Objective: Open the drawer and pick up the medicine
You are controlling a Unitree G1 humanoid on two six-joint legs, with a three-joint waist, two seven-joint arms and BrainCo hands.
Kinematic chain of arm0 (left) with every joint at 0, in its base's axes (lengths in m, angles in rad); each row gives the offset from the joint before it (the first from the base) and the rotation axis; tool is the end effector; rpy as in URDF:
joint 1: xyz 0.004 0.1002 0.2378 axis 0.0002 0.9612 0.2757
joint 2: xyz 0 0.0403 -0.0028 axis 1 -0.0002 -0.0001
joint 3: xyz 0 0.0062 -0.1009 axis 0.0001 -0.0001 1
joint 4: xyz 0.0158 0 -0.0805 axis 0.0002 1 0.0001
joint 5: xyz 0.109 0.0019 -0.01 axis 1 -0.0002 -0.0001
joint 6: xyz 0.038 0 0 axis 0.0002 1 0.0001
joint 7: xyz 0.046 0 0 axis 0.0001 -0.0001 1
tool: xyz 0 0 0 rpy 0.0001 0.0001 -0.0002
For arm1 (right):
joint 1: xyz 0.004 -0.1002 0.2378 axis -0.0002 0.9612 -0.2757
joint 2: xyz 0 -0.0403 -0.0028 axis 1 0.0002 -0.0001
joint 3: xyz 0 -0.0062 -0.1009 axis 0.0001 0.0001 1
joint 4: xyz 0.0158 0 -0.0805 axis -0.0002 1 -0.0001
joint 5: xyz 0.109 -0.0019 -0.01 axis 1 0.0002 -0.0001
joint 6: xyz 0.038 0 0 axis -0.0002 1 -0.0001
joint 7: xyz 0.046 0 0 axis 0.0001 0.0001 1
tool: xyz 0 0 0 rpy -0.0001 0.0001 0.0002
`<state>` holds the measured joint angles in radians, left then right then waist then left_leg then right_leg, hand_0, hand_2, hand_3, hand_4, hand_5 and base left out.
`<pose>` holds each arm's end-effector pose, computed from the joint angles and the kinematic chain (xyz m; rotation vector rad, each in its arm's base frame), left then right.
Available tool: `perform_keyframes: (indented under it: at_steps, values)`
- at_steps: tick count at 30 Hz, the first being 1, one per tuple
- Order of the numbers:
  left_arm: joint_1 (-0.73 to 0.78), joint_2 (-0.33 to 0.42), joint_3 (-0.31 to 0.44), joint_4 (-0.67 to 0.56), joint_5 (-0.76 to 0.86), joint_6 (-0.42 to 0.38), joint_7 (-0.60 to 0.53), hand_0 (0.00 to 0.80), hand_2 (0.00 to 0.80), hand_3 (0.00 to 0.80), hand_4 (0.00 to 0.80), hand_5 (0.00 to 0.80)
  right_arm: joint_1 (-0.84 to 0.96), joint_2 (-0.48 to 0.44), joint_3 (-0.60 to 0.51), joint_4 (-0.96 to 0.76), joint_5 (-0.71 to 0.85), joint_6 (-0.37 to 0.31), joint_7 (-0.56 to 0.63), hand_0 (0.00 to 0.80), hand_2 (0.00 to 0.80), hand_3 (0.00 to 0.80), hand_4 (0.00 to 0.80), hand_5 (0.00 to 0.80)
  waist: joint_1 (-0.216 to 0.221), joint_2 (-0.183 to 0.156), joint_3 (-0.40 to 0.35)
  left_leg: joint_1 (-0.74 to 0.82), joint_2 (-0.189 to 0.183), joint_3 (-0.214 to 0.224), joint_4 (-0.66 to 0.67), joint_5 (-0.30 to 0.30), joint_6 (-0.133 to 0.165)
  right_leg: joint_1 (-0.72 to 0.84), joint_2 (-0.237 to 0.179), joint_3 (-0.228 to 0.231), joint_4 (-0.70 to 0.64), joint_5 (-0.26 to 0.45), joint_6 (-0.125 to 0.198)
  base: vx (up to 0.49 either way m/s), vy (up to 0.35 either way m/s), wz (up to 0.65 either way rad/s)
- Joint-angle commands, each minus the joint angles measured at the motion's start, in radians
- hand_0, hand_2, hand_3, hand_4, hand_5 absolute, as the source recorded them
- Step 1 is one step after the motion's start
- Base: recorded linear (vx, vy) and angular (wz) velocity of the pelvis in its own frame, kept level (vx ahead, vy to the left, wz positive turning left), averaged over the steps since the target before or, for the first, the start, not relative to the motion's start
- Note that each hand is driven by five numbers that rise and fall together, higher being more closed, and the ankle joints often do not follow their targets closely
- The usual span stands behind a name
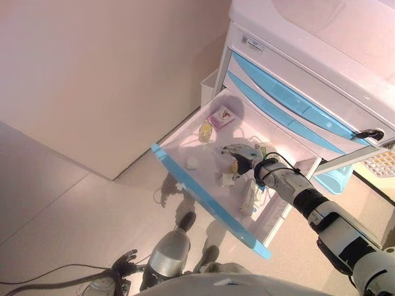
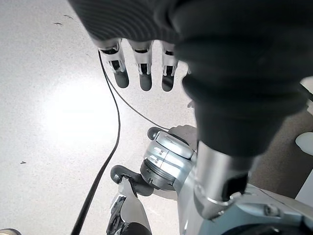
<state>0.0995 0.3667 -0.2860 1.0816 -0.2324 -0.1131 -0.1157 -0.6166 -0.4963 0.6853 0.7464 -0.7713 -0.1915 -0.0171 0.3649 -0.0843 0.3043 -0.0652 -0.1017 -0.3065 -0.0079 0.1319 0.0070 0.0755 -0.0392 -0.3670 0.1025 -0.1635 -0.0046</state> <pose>0.0657 0.2513 -0.1100 0.2033 1.1049 -0.0363 0.2968 -0.1710 0.0386 -1.5677 -0.0514 0.6210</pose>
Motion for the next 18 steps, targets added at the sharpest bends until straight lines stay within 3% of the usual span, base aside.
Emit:
perform_keyframes:
  at_steps: [1, 18]
  values:
    - [0.017, 0.011, -0.01, 0.016, 0.037, -0.004, -0.003, 0.0, 0.0, 0.0, 0.0, 0.0, -0.01, -0.043, 0.045, -0.023, -0.009, 0.01, -0.057, 0.0, 0.0, 0.0, 0.0, 0.0, 0.009, -0.001, -0.011, 0.04, -0.038, 0.046, 0.017, -0.131, 0.055, -0.057, -0.06, 0.081, -0.026, 0.171, 0.107, 0.0, 0.0, 0.0]
    - [0.019, 0.003, -0.041, 0.01, 0.037, -0.013, -0.001, 0.0, 0.0, 0.0, 0.0, 0.0, -0.05, -0.018, 0.026, 0.101, -0.025, 0.073, -0.085, 0.0, 0.0, 0.0, 0.0, 0.0, 0.025, 0.036, -0.001, 0.032, -0.048, 0.035, 0.02, -0.122, 0.059, -0.071, -0.074, 0.069, -0.009, 0.175, 0.114, 0.01, 0.013, 0.02]
